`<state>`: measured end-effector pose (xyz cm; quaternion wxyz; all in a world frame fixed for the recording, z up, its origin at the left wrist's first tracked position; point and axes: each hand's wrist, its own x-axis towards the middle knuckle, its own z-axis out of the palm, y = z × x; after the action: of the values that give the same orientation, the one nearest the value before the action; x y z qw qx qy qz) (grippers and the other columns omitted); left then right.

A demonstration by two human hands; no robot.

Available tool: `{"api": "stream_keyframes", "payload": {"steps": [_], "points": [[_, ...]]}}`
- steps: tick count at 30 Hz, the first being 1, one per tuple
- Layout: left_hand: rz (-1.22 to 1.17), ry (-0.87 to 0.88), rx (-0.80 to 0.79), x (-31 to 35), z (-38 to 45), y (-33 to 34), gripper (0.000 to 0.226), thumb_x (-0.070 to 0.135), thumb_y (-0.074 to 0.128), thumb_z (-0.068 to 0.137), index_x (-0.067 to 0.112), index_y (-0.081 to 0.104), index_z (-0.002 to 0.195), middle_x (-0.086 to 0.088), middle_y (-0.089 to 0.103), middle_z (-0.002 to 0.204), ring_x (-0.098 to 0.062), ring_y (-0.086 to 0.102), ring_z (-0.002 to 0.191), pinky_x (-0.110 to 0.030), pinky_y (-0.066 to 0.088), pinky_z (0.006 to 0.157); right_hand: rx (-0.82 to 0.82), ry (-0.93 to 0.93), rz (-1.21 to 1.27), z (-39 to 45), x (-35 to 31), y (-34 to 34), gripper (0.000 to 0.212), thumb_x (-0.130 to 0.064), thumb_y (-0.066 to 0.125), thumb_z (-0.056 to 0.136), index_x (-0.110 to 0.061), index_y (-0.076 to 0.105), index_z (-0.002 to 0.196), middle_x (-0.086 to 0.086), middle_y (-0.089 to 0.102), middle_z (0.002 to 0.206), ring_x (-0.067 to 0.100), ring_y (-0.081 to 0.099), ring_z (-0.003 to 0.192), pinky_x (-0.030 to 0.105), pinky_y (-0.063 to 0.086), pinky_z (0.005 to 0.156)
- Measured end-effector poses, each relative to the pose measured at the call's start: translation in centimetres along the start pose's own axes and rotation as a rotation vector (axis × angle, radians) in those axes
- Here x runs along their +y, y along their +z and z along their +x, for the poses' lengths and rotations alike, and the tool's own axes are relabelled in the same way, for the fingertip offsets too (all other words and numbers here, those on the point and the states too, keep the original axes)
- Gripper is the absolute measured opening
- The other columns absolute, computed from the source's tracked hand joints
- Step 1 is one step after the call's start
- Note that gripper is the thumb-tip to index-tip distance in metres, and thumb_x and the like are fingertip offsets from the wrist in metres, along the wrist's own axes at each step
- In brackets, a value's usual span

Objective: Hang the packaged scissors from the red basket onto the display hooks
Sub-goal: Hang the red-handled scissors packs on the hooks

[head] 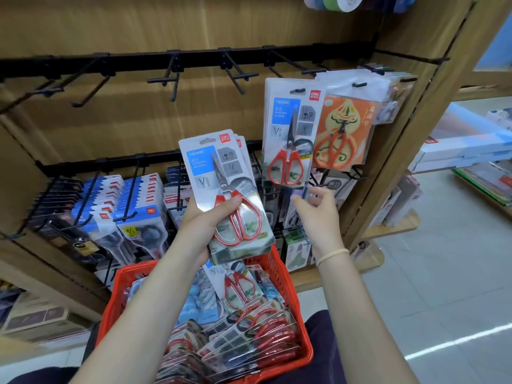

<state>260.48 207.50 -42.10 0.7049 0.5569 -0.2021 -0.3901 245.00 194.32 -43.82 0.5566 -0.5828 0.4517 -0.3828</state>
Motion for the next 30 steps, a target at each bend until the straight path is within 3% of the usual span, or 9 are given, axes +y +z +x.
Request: {"api": "stream_keyframes", "payload": {"steps": [2, 4, 7, 10, 13, 16, 20, 24, 30], "points": [[0.022, 0.008, 0.001, -0.2, -0.1, -0.1, 0.05, 0.004, 0.077, 0.085, 0.021, 0.062, 0.129, -0.005, 0.079, 0.106, -0.025, 0.077, 0.093, -0.037, 0.063, 0.074, -0.093, -0.053, -0.05, -1.3, -0.1, 0.6, 0.019, -0.033, 0.066, 0.096, -0.017, 0.064, 0.106, -0.004, 0.065, 0.096, 0.009, 0.065, 0.089, 0.038, 0.055, 0.081], [0.029, 0.019, -0.005, -0.3, -0.2, 0.0, 0.053, 0.005, 0.079, 0.083, 0.02, 0.061, 0.13, -0.006, 0.079, 0.108, -0.026, 0.077, 0.094, -0.037, 0.063, 0.074, -0.255, -0.081, -0.104, -2.7, -0.6, 1.4, 0.026, -0.04, 0.067, 0.094, -0.015, 0.064, 0.087, -0.004, 0.061, 0.072, 0.003, 0.057, 0.062, 0.023, 0.047, 0.062], [0.054, 0.028, -0.002, -0.2, -0.3, 0.2, 0.056, 0.007, 0.082, 0.079, 0.017, 0.061, 0.13, -0.006, 0.079, 0.106, -0.026, 0.077, 0.091, -0.034, 0.062, 0.069, -0.378, -0.127, -0.155, -3.5, -0.6, 2.4, 0.036, -0.041, 0.075, 0.087, -0.012, 0.055, 0.077, -0.003, 0.043, 0.065, 0.006, 0.039, 0.057, 0.014, 0.034, 0.054], [0.078, 0.033, 0.005, -0.1, -0.3, 0.0, 0.051, 0.009, 0.083, 0.08, 0.019, 0.063, 0.126, -0.004, 0.079, 0.108, -0.026, 0.076, 0.099, -0.039, 0.062, 0.081, -0.388, -0.104, -0.133, -3.6, -0.6, 2.6, 0.05, -0.045, 0.072, 0.089, 0.001, 0.055, 0.084, 0.004, 0.048, 0.071, 0.013, 0.045, 0.065, 0.027, 0.039, 0.064], [0.062, 0.031, -0.014, 0.2, -0.4, -0.1, 0.035, 0.01, 0.078, 0.086, 0.025, 0.066, 0.116, 0.0, 0.079, 0.106, -0.023, 0.076, 0.099, -0.039, 0.062, 0.085, -0.402, -0.066, -0.027, -3.8, -0.6, 2.4, 0.045, -0.049, 0.065, 0.093, -0.004, 0.063, 0.092, 0.013, 0.06, 0.082, 0.029, 0.058, 0.076, 0.043, 0.046, 0.074], [0.083, 0.035, -0.003, 0.1, -0.5, -0.4, 0.033, 0.016, 0.078, 0.088, 0.029, 0.065, 0.116, 0.005, 0.079, 0.108, -0.018, 0.076, 0.101, -0.043, 0.059, 0.094, -0.358, -0.058, 0.039, -3.8, -0.4, 2.1, 0.064, -0.06, 0.06, 0.085, 0.002, 0.056, 0.098, 0.016, 0.056, 0.086, 0.029, 0.054, 0.079, 0.048, 0.045, 0.078], [0.106, 0.025, 0.006, 0.0, -0.2, -0.7, 0.047, 0.027, 0.083, 0.085, 0.031, 0.061, 0.127, 0.006, 0.076, 0.118, -0.022, 0.072, 0.112, -0.053, 0.052, 0.105, -0.274, -0.06, 0.136, -4.1, -0.3, 1.7, 0.039, -0.057, 0.06, 0.089, -0.02, 0.068, 0.101, 0.022, 0.067, 0.106, 0.038, 0.065, 0.101, 0.065, 0.047, 0.099], [0.112, 0.058, 0.016, 0.2, 0.1, -0.6, 0.045, 0.027, 0.08, 0.087, 0.033, 0.061, 0.127, 0.005, 0.076, 0.118, -0.024, 0.071, 0.112, -0.055, 0.051, 0.104, -0.208, -0.108, 0.212, -4.0, -0.4, 0.6, 0.022, -0.038, 0.064, 0.097, -0.019, 0.069, 0.107, 0.018, 0.07, 0.111, 0.041, 0.064, 0.107, 0.058, 0.049, 0.101], [0.122, 0.069, 0.046, 0.3, 0.5, 0.0, 0.046, 0.026, 0.08, 0.088, 0.03, 0.061, 0.13, 0.003, 0.076, 0.116, -0.023, 0.073, 0.108, -0.055, 0.054, 0.1, -0.068, -0.169, 0.258, -2.4, -1.3, -1.2, 0.016, -0.031, 0.059, 0.102, -0.021, 0.067, 0.11, 0.005, 0.073, 0.113, 0.022, 0.067, 0.111, 0.043, 0.052, 0.1]]}}
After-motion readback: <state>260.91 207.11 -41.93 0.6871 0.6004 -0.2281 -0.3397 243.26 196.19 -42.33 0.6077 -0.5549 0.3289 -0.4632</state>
